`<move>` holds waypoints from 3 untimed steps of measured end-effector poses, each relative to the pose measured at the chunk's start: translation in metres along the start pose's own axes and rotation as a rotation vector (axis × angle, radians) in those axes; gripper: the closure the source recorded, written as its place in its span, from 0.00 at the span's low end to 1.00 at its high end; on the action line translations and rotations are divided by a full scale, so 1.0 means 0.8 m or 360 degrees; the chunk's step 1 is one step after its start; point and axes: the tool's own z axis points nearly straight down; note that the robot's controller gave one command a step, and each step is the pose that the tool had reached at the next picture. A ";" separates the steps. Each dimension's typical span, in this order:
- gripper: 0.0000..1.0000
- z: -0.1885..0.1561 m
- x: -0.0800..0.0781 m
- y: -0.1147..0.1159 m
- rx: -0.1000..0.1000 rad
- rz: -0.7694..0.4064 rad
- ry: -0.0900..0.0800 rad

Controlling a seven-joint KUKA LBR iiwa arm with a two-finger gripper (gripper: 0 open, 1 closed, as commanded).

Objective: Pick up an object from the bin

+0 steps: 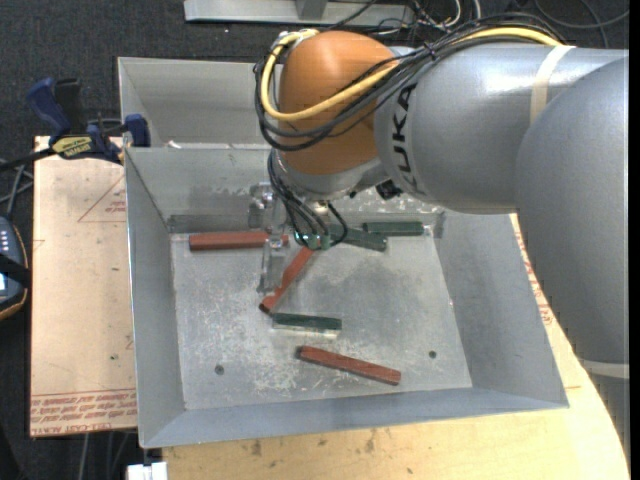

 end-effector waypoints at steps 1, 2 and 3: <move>0.00 -0.006 -0.002 -0.001 -0.0002 0.0004 -0.0012; 0.00 0.062 0.001 -0.057 -0.0003 -0.0084 -0.0021; 1.00 0.149 -0.006 -0.050 -0.0001 -0.0575 -0.0021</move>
Offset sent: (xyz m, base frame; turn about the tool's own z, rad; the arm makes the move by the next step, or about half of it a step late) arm -0.0061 -0.0872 -0.0994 -0.0925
